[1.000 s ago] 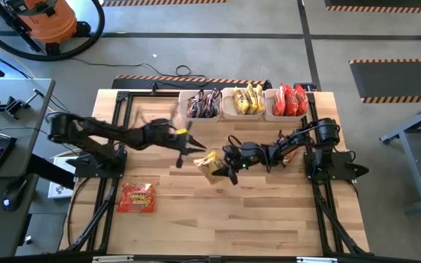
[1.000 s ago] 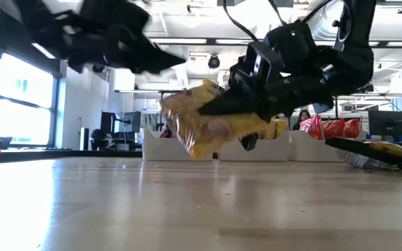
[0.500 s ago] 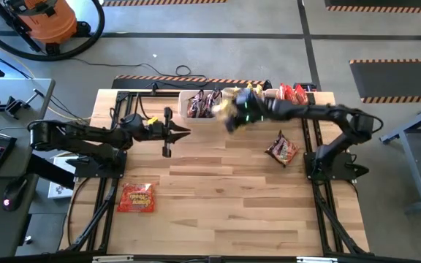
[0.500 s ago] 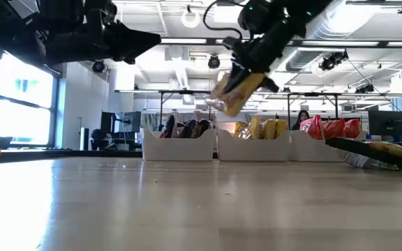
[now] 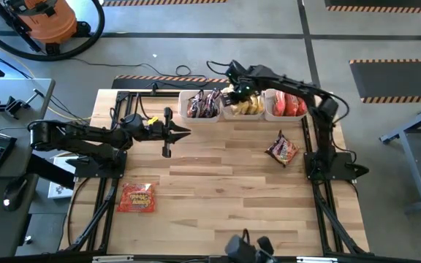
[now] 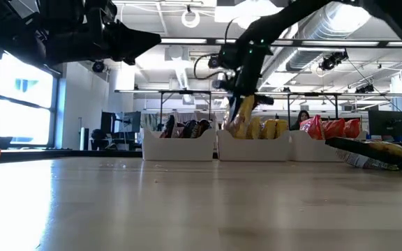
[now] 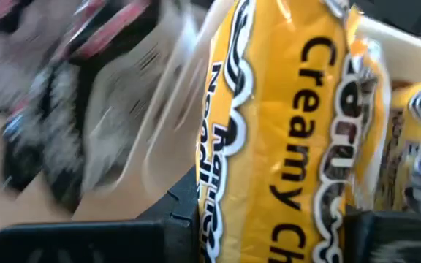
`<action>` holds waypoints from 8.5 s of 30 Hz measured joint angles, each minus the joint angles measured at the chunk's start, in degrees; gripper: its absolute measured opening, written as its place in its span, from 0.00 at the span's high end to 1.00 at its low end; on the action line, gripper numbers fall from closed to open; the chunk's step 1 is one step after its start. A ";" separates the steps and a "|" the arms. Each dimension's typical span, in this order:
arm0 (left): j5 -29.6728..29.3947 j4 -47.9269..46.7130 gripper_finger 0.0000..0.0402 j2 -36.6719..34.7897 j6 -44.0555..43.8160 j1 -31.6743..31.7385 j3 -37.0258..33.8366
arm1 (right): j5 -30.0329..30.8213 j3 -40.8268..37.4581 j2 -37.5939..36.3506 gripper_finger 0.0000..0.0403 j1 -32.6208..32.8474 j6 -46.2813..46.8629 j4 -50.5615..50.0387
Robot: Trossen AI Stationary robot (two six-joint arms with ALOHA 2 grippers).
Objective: Sort Maruchan noodles
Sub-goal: Put the yellow noodle into the center white bin, then put the black noodle into the left white bin
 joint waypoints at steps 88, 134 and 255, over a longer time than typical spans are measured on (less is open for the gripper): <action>0.51 -16.29 0.91 1.69 -0.88 -4.98 4.78 | 22.48 -53.29 -51.90 1.00 32.08 23.74 -1.17; -1.88 -18.05 0.91 19.10 1.47 -6.58 12.98 | 10.03 -67.08 -37.45 1.00 31.80 22.74 32.32; -4.20 -28.48 0.91 38.45 3.61 -9.84 23.15 | 24.17 -62.31 -9.97 0.40 38.87 34.18 87.82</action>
